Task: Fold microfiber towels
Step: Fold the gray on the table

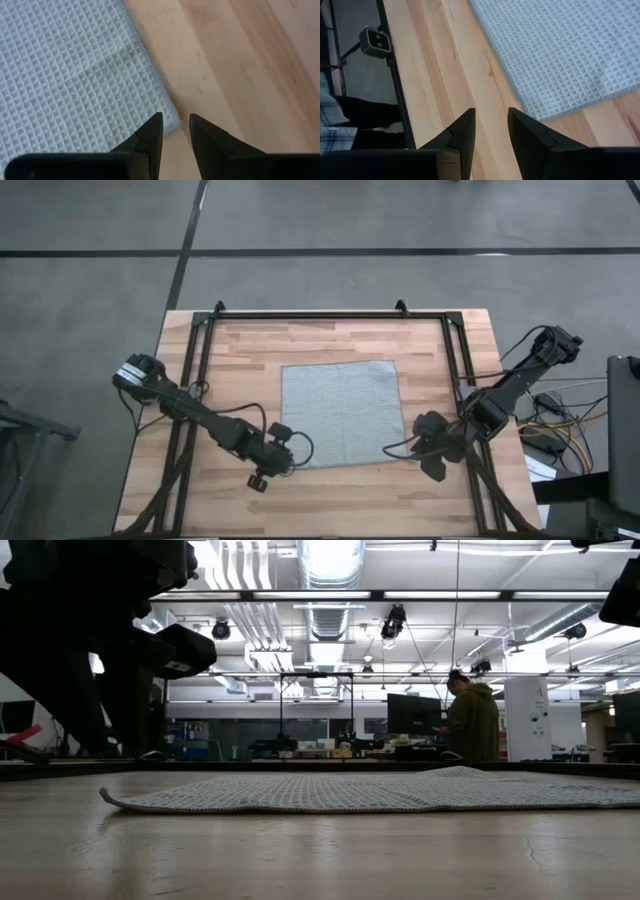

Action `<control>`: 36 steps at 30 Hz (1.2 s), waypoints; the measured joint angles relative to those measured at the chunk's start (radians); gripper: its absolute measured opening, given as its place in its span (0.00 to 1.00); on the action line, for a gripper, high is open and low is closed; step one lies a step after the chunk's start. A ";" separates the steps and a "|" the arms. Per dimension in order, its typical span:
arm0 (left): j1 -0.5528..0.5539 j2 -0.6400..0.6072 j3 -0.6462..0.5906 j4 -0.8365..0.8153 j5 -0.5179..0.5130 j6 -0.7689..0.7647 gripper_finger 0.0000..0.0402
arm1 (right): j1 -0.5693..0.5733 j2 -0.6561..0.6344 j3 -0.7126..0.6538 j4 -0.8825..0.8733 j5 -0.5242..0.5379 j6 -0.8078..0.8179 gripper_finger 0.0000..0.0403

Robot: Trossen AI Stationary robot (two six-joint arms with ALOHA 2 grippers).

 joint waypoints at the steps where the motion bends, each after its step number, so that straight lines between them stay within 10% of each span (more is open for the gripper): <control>1: 0.000 0.000 0.000 0.002 0.000 0.000 0.25 | 0.000 0.000 0.000 0.000 0.012 0.003 0.28; 36: -0.019 0.097 0.000 0.032 -0.025 0.087 0.25 | 0.000 0.000 -0.034 0.004 0.072 0.018 0.28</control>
